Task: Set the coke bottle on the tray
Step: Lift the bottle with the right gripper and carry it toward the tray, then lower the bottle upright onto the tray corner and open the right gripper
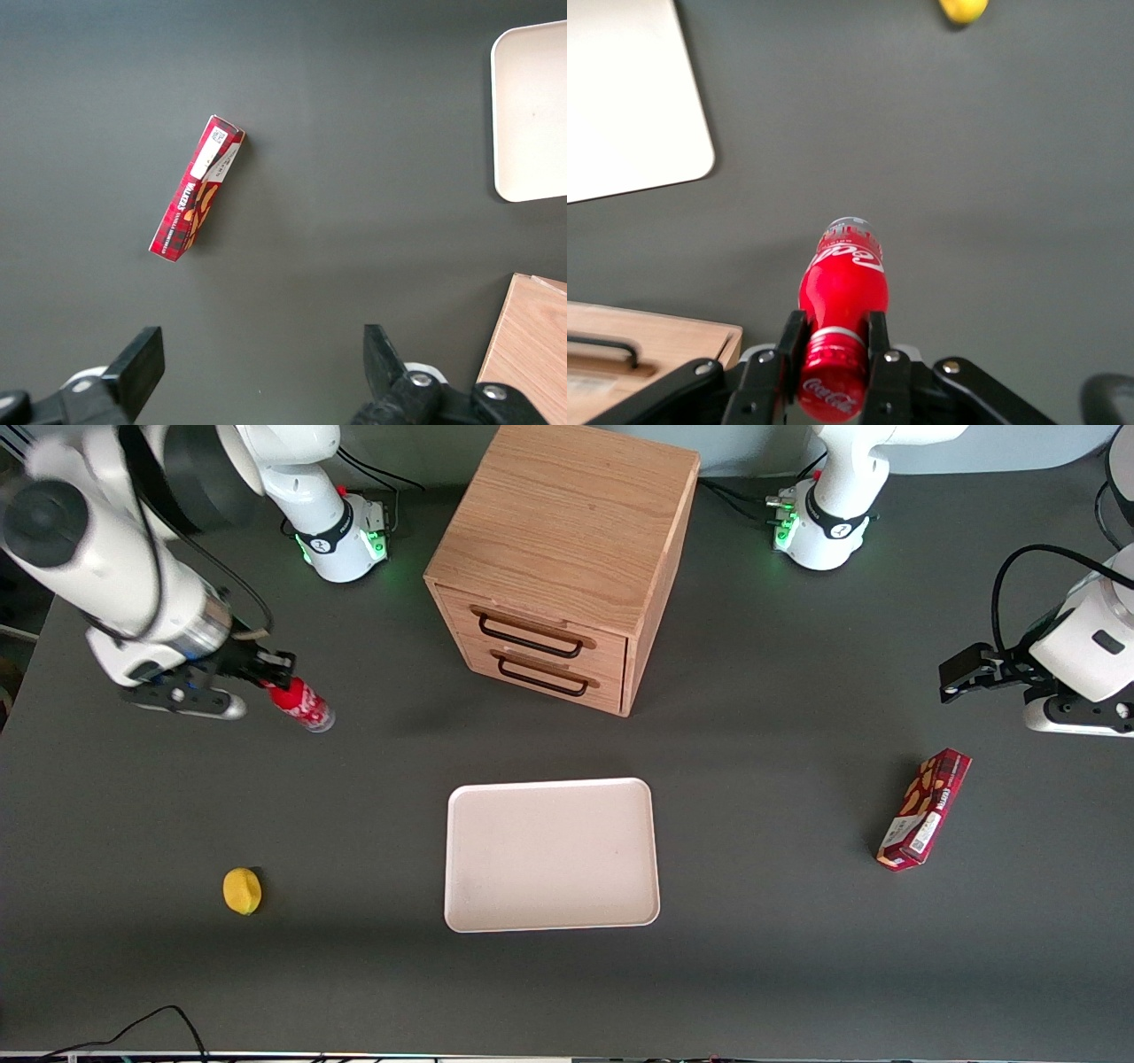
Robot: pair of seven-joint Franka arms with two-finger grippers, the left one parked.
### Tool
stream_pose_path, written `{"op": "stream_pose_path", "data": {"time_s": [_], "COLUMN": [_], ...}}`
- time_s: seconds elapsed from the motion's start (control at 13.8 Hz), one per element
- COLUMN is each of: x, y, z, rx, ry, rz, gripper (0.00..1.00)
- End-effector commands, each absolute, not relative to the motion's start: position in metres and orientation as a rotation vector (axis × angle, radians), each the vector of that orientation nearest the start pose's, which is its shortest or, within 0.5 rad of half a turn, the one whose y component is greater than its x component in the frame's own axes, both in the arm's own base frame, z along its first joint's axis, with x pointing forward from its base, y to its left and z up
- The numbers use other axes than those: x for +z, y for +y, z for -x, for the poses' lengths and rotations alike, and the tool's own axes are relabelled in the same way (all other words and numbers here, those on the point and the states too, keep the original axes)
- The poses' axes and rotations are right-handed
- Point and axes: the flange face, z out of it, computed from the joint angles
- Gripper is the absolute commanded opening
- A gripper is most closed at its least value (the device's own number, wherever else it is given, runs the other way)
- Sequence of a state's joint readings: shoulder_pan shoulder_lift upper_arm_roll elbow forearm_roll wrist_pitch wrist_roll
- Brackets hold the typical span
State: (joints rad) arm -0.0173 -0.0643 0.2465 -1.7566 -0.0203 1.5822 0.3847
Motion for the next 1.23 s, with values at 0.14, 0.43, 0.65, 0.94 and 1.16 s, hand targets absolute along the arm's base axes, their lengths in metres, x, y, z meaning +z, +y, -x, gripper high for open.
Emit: {"op": "stream_pose_path", "data": {"time_s": [0.14, 0.43, 0.65, 0.94, 1.16], "x": [0.625, 0.561, 0.484, 0.390, 0.359], "y": [0.143, 0.210, 0.264, 0.304, 0.307], "z": [-0.607, -0.660, -0.698, -0.721, -0.726], "rx": [0.298, 0.227, 0.093, -0.075, -0.089], "ry": [0.295, 0.605, 0.864, 1.027, 1.054], "rz": [3.112, 2.991, 2.887, 2.878, 2.871], "gripper": [0.00, 0.00, 0.00, 0.00, 0.00]}}
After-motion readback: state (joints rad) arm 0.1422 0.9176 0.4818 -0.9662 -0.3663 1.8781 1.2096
